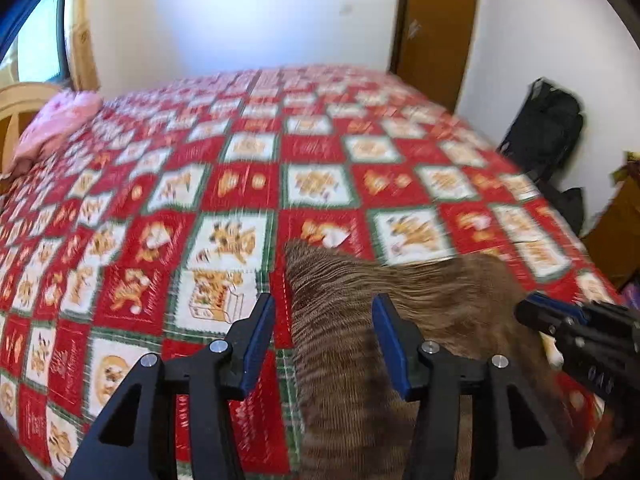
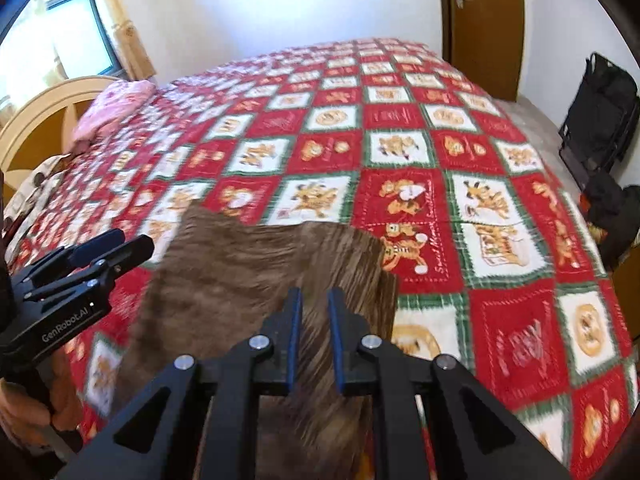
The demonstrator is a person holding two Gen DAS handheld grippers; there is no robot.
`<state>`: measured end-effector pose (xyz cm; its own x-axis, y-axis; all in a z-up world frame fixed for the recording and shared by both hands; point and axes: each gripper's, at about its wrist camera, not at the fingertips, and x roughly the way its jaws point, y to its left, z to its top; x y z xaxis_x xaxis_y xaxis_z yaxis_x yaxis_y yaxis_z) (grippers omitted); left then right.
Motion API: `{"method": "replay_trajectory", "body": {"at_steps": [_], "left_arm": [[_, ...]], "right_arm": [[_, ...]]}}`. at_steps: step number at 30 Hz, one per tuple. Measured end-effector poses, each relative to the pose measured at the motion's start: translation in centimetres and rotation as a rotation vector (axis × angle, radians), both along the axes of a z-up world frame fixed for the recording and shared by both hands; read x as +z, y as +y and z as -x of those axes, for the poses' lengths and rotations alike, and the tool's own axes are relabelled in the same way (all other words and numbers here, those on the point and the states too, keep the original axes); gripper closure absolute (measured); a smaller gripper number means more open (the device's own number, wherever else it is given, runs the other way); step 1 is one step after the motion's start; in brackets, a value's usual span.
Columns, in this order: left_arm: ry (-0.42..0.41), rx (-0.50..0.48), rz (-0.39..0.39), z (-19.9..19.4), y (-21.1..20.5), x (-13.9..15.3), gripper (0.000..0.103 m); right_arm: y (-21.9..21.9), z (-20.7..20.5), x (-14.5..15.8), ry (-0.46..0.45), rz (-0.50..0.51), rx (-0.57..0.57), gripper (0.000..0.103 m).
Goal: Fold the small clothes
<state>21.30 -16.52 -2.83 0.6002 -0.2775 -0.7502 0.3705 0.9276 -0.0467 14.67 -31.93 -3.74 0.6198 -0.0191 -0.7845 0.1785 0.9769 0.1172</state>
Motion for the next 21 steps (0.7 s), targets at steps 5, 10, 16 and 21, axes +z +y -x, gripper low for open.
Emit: {"method": "replay_trajectory", "body": {"at_steps": [5, 10, 16, 21], "left_arm": [[0.000, 0.053, 0.008, -0.5, 0.2, -3.1, 0.044], [-0.043, 0.069, -0.019, -0.2, -0.1, -3.1, 0.039], [-0.069, 0.054, -0.075, 0.2, -0.6, -2.4, 0.039], [-0.079, 0.007, -0.105, 1.8, 0.0, -0.9, 0.039]], "right_arm": [[-1.2, -0.5, -3.1, 0.016, 0.000, -0.032, 0.087], [-1.4, 0.2, -3.2, -0.029, -0.013, -0.025, 0.087], [-1.1, 0.2, -3.2, -0.052, 0.020, -0.028, 0.086], [-1.3, 2.2, -0.9, -0.119, -0.015, -0.089, 0.077]]}}
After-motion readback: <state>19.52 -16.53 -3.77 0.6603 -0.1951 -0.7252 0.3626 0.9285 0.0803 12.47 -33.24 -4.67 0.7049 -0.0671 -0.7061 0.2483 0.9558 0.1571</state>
